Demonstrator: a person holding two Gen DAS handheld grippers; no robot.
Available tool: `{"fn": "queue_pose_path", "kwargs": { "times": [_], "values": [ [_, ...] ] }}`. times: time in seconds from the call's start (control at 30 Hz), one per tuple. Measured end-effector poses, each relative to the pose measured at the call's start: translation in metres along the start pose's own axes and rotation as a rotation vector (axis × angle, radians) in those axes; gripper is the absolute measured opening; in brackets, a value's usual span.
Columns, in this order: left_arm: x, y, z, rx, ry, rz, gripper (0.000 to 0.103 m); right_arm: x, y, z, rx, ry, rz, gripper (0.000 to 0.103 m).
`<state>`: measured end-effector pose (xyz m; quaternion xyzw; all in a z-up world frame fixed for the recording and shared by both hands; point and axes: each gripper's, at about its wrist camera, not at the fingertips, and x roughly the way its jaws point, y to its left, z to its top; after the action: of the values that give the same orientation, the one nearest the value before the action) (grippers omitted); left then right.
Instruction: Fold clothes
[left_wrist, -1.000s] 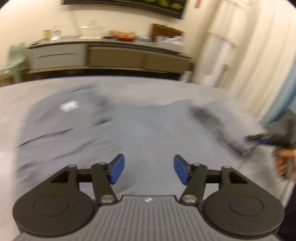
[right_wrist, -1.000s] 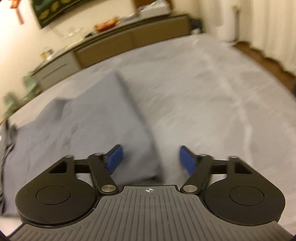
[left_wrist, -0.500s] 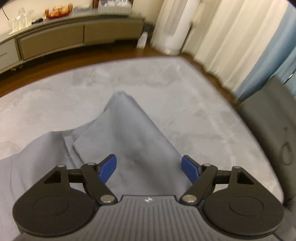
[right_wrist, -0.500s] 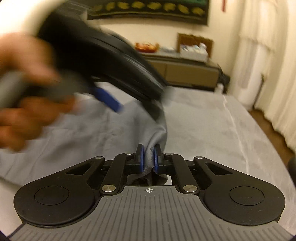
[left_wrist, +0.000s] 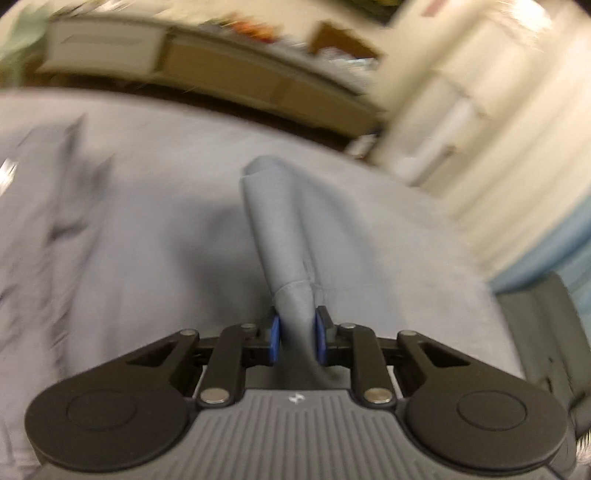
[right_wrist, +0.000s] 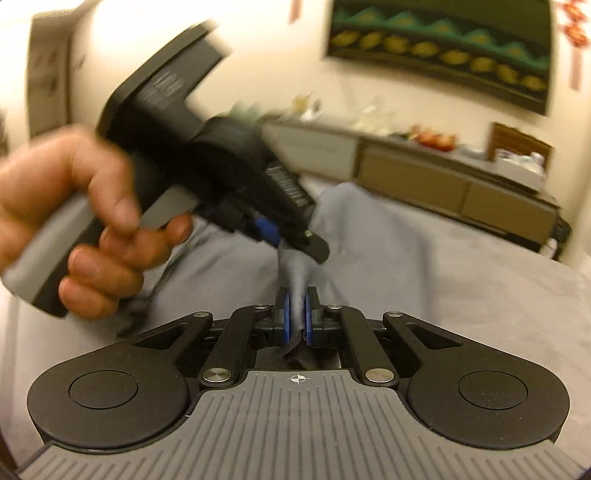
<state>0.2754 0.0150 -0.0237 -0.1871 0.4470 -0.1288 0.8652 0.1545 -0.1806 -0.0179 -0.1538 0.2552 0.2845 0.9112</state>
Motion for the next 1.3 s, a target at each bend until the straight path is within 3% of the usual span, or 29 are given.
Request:
{"fn": "queue_pose_path", "kwargs": {
  "times": [0.1,0.17,0.23,0.3,0.37,0.4,0.47,0.5,0.6,0.67,0.73,0.8,0.83,1.03,1.23,1.27,1.3],
  "values": [
    [0.014,0.014,-0.006,-0.004,0.037,0.044,0.025,0.034,0.025,-0.006,-0.068,0.077,-0.017,0.008],
    [0.011,0.014,-0.010,0.015,0.027,0.046,0.028,0.042,0.029,-0.006,-0.071,0.111,-0.006,0.017],
    [-0.002,0.013,-0.014,0.049,-0.006,0.045,0.028,0.027,0.020,0.002,-0.022,0.088,0.041,0.037],
    [-0.025,0.014,-0.017,0.073,-0.090,0.064,0.028,0.000,0.003,0.009,0.062,0.011,0.077,0.044],
    [-0.037,0.016,-0.021,0.077,-0.135,0.042,0.030,-0.014,-0.023,0.009,0.156,-0.032,0.073,0.044],
    [-0.030,0.015,-0.023,0.090,-0.101,0.044,0.030,-0.012,-0.036,0.006,0.206,-0.024,0.053,0.043],
    [-0.011,0.010,-0.029,0.139,-0.023,0.091,0.030,0.013,-0.049,-0.006,0.256,0.077,-0.001,0.042],
    [-0.002,0.006,-0.032,0.172,-0.007,0.127,0.032,0.028,-0.052,-0.013,0.264,0.140,-0.025,0.033],
    [-0.010,-0.001,-0.030,0.177,-0.017,0.150,0.030,0.039,-0.051,-0.020,0.227,0.165,-0.045,0.030],
    [-0.022,-0.009,-0.025,0.200,-0.059,0.152,0.033,0.026,-0.055,-0.016,0.229,0.139,-0.052,0.040],
    [-0.032,-0.023,-0.016,0.236,-0.095,0.165,0.057,0.004,-0.069,-0.015,0.315,0.077,-0.074,0.070],
    [-0.034,-0.040,-0.006,0.253,-0.102,0.142,0.068,-0.005,-0.090,-0.011,0.386,0.038,-0.107,0.078],
    [-0.030,-0.048,-0.002,0.260,-0.091,0.132,0.069,-0.006,-0.094,-0.010,0.414,0.048,-0.127,0.080],
    [0.002,-0.070,0.001,0.237,0.004,0.152,0.069,0.017,-0.121,-0.036,0.554,0.180,-0.122,0.080],
    [0.018,-0.063,-0.005,0.208,0.058,0.173,0.069,0.019,-0.124,-0.044,0.560,0.186,-0.097,0.084],
    [0.018,-0.065,-0.001,0.212,0.059,0.180,0.069,0.018,-0.124,-0.048,0.554,0.193,-0.090,0.081],
    [0.019,-0.069,0.004,0.222,0.054,0.186,0.069,0.019,-0.121,-0.049,0.544,0.204,-0.073,0.060]
  ]
}}
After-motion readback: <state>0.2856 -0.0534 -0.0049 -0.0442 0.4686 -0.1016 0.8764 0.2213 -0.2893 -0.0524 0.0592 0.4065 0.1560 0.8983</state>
